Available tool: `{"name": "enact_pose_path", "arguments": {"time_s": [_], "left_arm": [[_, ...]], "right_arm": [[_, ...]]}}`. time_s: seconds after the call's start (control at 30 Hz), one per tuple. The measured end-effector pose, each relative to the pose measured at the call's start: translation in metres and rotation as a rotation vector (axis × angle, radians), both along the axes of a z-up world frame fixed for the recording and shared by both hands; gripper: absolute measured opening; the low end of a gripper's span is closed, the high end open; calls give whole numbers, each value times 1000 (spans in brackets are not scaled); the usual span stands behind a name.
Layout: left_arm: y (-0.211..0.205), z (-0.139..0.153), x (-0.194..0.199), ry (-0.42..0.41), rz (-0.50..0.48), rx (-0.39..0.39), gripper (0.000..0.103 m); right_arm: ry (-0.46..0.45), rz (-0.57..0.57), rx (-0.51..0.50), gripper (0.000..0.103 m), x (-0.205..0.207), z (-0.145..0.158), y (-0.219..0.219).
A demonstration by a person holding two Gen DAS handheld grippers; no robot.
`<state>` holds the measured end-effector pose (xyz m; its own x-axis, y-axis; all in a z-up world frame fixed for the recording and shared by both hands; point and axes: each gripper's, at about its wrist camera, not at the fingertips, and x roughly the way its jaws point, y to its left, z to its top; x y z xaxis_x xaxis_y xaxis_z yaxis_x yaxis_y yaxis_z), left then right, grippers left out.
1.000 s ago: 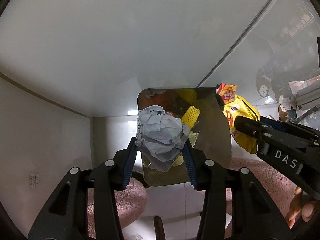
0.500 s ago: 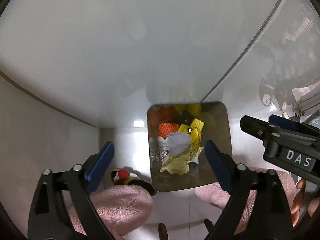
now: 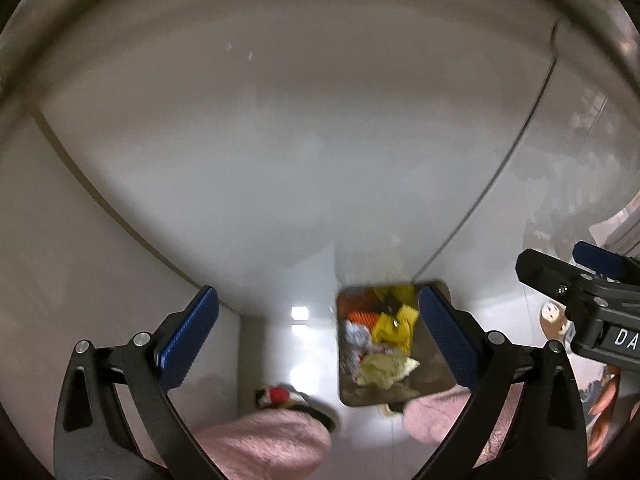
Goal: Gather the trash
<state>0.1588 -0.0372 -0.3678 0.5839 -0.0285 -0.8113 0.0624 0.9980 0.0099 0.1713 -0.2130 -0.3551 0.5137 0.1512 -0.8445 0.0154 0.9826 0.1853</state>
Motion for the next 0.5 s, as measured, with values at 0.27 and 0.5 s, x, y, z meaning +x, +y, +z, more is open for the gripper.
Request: {"name": "enact_pose_path", "arguments": {"time_s": [0.27, 0.5], "left_arm": [[15, 66, -22, -154, 20, 16, 95], [27, 111, -43, -274, 31, 10, 95]], "right_arm": [[-118, -4, -28, 100, -20, 54, 0], [-275, 32, -12, 100, -45, 100, 10]]}}
